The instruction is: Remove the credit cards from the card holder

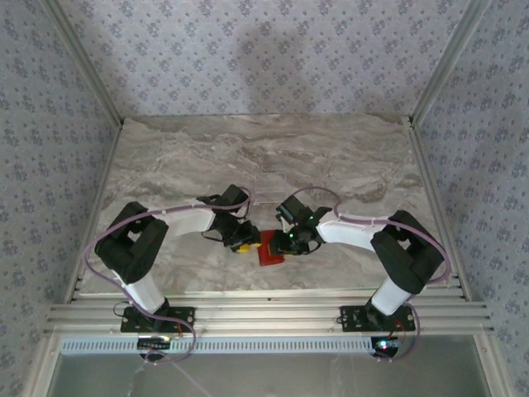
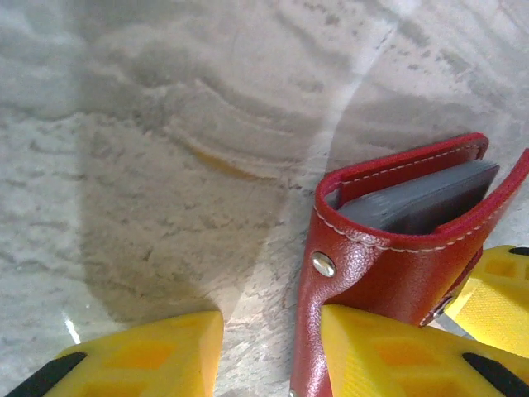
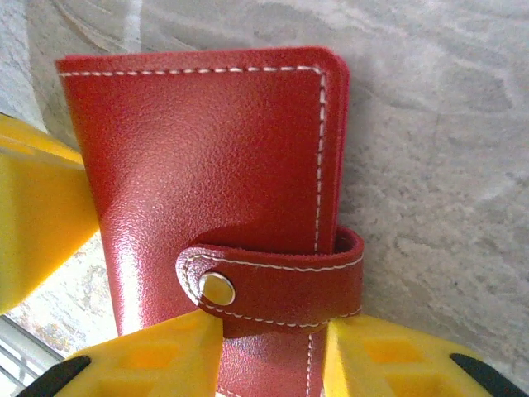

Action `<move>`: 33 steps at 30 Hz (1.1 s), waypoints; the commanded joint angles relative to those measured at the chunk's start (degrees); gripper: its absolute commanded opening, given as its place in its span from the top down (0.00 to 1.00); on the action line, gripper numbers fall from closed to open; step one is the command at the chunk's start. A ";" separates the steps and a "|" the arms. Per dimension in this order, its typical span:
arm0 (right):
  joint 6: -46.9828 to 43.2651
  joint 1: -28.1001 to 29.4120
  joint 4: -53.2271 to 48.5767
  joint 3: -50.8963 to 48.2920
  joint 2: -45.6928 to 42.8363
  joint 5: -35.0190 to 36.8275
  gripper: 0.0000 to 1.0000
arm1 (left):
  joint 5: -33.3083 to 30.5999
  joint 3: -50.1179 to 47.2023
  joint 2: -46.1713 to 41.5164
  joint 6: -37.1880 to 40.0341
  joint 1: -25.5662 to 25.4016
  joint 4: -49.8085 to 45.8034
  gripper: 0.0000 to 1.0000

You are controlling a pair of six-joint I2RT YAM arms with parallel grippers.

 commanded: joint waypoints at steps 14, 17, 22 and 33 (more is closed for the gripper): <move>-8.19 -1.83 -6.40 3.62 -5.42 3.72 0.49 | -3.35 3.51 -4.28 7.72 3.01 4.04 0.62; -16.59 -2.73 -10.17 5.08 -7.17 4.94 0.48 | -4.60 3.97 -5.15 8.52 3.27 2.30 0.62; -36.14 -2.49 -14.74 9.30 -8.18 6.95 0.48 | -5.89 3.14 -6.41 8.72 4.38 1.40 0.62; -75.28 0.78 -22.34 16.43 -1.96 6.42 0.49 | -3.46 -2.19 -11.63 7.11 10.03 4.21 0.63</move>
